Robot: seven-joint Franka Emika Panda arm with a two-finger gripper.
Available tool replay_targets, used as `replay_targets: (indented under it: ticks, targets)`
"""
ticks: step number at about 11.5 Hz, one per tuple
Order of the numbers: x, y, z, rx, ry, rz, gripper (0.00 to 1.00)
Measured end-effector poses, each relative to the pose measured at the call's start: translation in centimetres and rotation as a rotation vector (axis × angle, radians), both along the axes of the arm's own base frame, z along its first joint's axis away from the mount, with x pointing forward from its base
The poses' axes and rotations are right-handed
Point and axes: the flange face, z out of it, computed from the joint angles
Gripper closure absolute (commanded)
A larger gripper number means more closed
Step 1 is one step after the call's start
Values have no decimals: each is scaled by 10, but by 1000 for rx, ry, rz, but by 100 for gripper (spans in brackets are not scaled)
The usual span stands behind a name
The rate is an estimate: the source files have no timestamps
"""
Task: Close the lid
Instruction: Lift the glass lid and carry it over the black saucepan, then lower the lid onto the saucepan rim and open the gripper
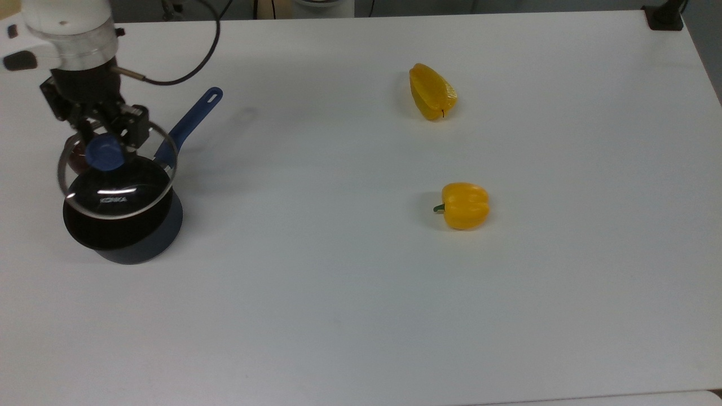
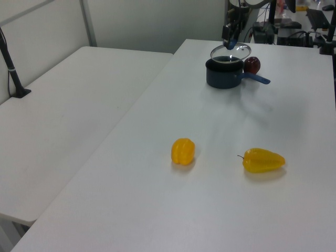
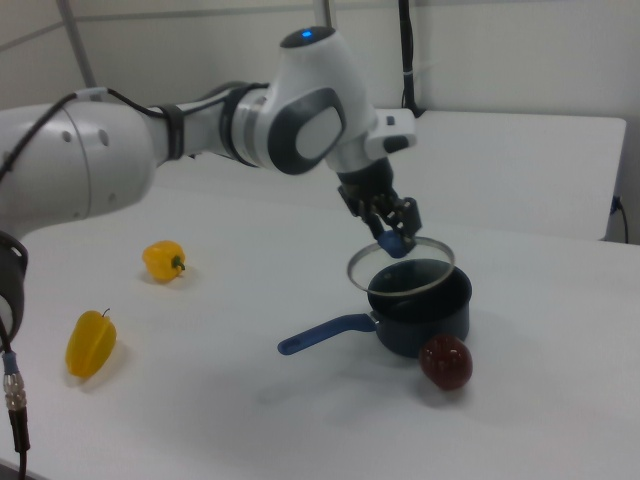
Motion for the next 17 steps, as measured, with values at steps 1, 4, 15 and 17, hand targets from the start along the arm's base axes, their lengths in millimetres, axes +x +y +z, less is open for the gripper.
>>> replay_targets:
  ticks: [1, 4, 15, 17]
  targets:
    - [4, -13, -9, -5, -29, -13, 61]
    - [12, -36, -35, -10, -86, -35, 61]
    - [16, -24, -59, 52, -75, -39, 59]
    - [15, -24, -63, 56, -67, -41, 59]
